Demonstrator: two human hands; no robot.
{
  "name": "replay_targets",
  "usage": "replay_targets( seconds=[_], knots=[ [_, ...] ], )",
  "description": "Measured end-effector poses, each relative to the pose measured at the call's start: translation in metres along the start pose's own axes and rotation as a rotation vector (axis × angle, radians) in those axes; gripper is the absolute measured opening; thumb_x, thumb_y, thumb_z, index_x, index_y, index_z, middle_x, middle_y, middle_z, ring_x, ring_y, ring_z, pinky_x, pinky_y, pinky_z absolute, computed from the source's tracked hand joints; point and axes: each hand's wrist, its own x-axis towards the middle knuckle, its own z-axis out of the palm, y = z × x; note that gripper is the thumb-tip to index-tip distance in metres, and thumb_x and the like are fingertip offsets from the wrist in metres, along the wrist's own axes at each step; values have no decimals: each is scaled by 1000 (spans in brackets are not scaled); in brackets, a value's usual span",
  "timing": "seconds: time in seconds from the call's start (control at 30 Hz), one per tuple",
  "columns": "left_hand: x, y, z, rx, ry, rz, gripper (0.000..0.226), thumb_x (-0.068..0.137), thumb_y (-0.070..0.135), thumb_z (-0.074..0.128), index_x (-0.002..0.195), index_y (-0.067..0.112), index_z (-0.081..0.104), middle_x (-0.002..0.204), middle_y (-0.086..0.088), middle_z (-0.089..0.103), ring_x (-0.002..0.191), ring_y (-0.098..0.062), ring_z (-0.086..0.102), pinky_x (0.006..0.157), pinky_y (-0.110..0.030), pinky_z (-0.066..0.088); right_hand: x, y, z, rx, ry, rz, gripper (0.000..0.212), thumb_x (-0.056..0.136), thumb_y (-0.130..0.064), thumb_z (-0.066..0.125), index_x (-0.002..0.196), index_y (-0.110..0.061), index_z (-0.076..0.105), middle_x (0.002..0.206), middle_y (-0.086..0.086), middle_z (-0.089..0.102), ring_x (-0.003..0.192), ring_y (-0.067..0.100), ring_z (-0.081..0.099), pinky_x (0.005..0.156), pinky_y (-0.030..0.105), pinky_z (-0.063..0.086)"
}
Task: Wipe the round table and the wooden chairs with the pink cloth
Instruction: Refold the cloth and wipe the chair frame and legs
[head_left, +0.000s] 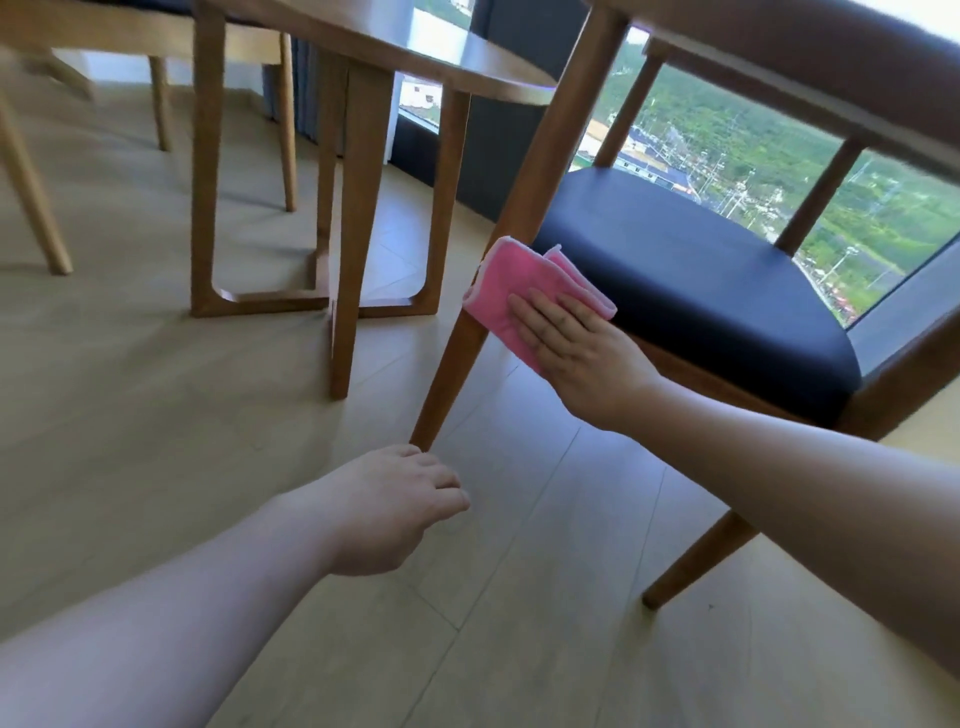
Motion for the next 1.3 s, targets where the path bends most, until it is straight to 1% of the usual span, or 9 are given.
replay_targets(
  seconds=[0.2,0.27,0.43,0.57,0.7,0.87,1.0,1.13,1.3],
  knots=[
    [2,-7,1,-7,37,9,53,92,8,41,142,26,38,143,6,43,131,-13,38,113,-31,26,22,-4,-6,-56,69,-7,64,91,-20,9,146,-12,-24,148,14,-36,136,32,-34,108,50,-28],
    [6,-5,3,-10,46,21,52,91,9,42,141,26,39,142,6,45,130,-13,38,113,-30,26,20,-4,-5,-79,68,-13,66,88,-17,5,146,-13,-26,150,14,-34,136,32,-34,108,49,-28],
    [19,5,5,-13,12,47,51,93,12,43,141,27,38,142,6,45,132,-12,37,114,-29,23,0,-6,7,-149,38,-23,65,92,-22,9,141,-6,-30,143,18,-39,132,34,-36,106,51,-27],
    [34,14,3,-29,-3,34,53,94,13,44,143,30,36,145,7,43,134,-12,36,114,-30,22,-46,5,29,-151,-14,-54,65,93,-21,7,139,-8,-36,144,15,-40,133,31,-37,107,49,-26],
    [60,30,1,-34,9,51,54,95,13,44,144,31,34,147,8,40,135,-12,34,112,-29,23,-108,21,57,-161,-70,-66,68,96,-21,14,138,-12,-38,145,11,-41,135,29,-35,109,48,-26],
    [93,58,5,-1,22,130,53,95,12,42,144,29,34,146,6,41,134,-13,35,112,-31,24,-182,38,81,-161,-46,1,67,94,-14,25,148,-18,-13,155,7,-17,143,25,-13,116,45,-14],
    [107,76,12,34,26,176,56,93,9,42,144,29,33,149,4,36,137,-16,29,114,-33,20,-226,40,89,-197,-154,11,66,96,-16,21,146,-17,-23,153,11,-27,140,30,-25,112,48,-18],
    [115,87,13,55,-4,179,60,91,7,37,146,29,28,155,4,27,142,-16,21,118,-34,12,-249,40,95,-254,-208,7,60,97,-16,11,146,-12,-24,152,16,-28,139,33,-25,110,49,-20],
    [114,95,13,38,-3,181,59,93,6,36,147,29,27,155,4,26,142,-16,19,116,-31,7,-264,36,100,-242,-207,17,60,98,-18,12,145,-10,-26,151,17,-28,139,34,-24,110,48,-20]
  ],
)
